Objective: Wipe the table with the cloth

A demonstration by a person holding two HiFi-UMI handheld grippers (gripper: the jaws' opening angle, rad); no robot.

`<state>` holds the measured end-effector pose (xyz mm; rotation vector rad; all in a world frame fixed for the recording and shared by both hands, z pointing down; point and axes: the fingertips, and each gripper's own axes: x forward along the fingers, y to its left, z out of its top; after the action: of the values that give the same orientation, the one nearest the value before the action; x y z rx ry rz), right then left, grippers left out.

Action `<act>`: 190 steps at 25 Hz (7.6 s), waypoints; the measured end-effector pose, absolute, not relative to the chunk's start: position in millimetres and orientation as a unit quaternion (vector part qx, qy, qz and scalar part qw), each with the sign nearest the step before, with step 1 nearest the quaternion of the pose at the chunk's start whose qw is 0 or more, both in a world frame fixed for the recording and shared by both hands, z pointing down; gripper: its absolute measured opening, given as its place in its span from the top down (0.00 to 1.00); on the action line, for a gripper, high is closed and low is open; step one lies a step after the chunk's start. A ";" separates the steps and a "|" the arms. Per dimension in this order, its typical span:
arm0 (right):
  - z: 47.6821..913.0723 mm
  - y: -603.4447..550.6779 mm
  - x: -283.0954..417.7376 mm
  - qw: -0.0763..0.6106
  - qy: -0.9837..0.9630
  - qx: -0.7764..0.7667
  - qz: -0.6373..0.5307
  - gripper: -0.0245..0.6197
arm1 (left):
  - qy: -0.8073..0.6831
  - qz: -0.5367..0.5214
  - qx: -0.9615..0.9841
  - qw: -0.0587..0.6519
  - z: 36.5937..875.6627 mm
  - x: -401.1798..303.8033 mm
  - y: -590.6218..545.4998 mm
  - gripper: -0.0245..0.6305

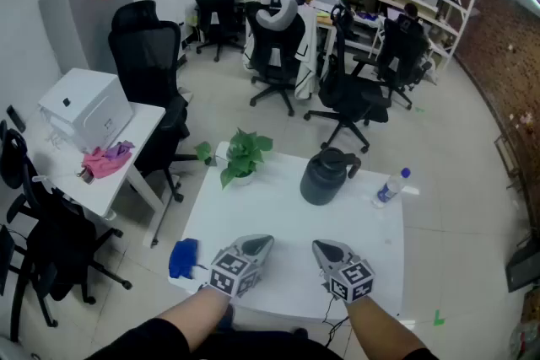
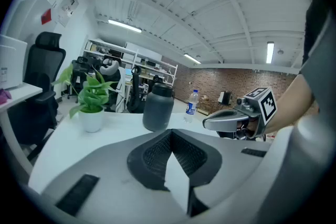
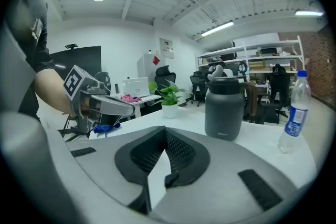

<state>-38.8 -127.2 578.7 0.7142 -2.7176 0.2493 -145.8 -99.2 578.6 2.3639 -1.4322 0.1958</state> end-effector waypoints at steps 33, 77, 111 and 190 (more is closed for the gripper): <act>613.8 -27.6 -238.1 0.223 -0.974 0.032 0.024 0.94 | -0.389 0.498 0.760 0.153 737.3 -373.0 38.6 0.59; 621.0 -105.8 370.1 0.160 -0.884 0.410 0.155 0.94 | -0.231 0.537 0.757 0.292 723.6 309.1 -220.5 0.79; 628.6 -119.7 422.4 0.142 -0.873 0.438 0.163 0.94 | -0.234 0.519 0.769 0.291 736.4 352.7 -277.1 0.80; 623.4 -5.8 -276.8 0.208 -0.976 0.004 0.068 0.94 | -0.583 0.263 0.682 0.355 728.3 -372.5 81.2 0.79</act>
<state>-276.8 -5.8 623.4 0.0122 -2.7153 0.1889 -372.5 81.2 728.3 1.7622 -1.5060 0.6788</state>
